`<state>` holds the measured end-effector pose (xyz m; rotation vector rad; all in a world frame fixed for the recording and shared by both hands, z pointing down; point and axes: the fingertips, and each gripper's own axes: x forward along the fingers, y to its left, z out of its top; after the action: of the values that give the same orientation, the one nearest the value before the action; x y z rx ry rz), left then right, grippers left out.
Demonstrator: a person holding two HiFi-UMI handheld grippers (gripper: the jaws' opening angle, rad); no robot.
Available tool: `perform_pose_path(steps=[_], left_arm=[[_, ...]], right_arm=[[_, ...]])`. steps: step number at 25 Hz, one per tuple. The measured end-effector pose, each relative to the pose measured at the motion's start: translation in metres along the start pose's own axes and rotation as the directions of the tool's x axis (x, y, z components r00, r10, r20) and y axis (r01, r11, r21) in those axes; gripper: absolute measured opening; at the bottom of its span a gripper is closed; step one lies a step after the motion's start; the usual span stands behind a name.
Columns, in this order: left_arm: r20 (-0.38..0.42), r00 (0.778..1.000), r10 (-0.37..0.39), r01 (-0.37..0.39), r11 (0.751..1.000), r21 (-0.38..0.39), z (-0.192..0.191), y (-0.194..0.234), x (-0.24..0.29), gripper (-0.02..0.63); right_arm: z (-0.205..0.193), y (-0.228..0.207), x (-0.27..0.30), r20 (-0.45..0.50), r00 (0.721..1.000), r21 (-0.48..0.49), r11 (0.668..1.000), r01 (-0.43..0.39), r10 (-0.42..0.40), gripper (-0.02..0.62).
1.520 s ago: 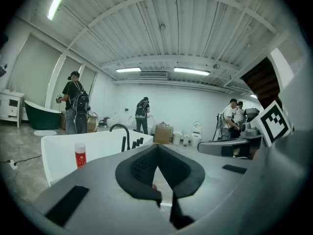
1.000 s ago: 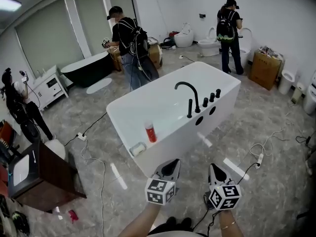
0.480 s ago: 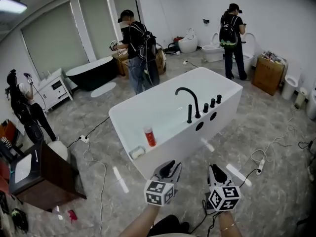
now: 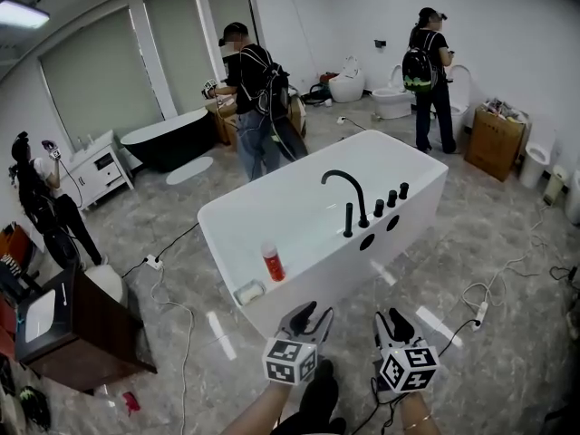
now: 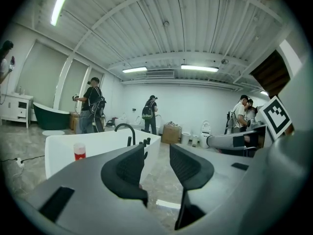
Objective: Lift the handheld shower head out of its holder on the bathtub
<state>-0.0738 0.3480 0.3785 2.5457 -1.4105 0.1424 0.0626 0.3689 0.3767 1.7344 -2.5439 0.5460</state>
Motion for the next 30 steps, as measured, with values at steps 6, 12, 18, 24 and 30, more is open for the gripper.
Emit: perform_pose_path(steps=[6, 12, 18, 24, 30], left_arm=[[-0.017, 1.0, -0.017, 0.017, 1.0, -0.014, -0.002, 0.034, 0.054, 0.198], [-0.016, 1.0, -0.017, 0.016, 0.999, -0.035, 0.004, 0.086, 0.124, 0.223], [-0.03, 0.999, -0.03, 0.029, 0.999, -0.043, 0.016, 0.136, 0.197, 0.236], [-0.047, 0.998, -0.05, 0.048, 0.997, -0.055, 0.03, 0.185, 0.264, 0.24], [-0.05, 0.995, -0.081, 0.078, 0.995, -0.06, 0.04, 0.214, 0.319, 0.247]], right_arm=[[0.004, -0.023, 0.057, -0.018, 1.0, 0.02, 1.0, 0.004, -0.004, 0.199], [0.023, -0.046, 0.13, 0.023, 1.0, 0.007, 1.0, -0.011, 0.011, 0.236], [0.034, -0.07, 0.213, -0.009, 1.0, -0.01, 1.0, -0.004, 0.004, 0.255], [0.046, -0.085, 0.287, -0.039, 0.999, -0.046, 0.999, 0.017, -0.018, 0.261], [0.05, -0.104, 0.342, -0.067, 0.997, -0.067, 0.997, 0.039, -0.043, 0.261]])
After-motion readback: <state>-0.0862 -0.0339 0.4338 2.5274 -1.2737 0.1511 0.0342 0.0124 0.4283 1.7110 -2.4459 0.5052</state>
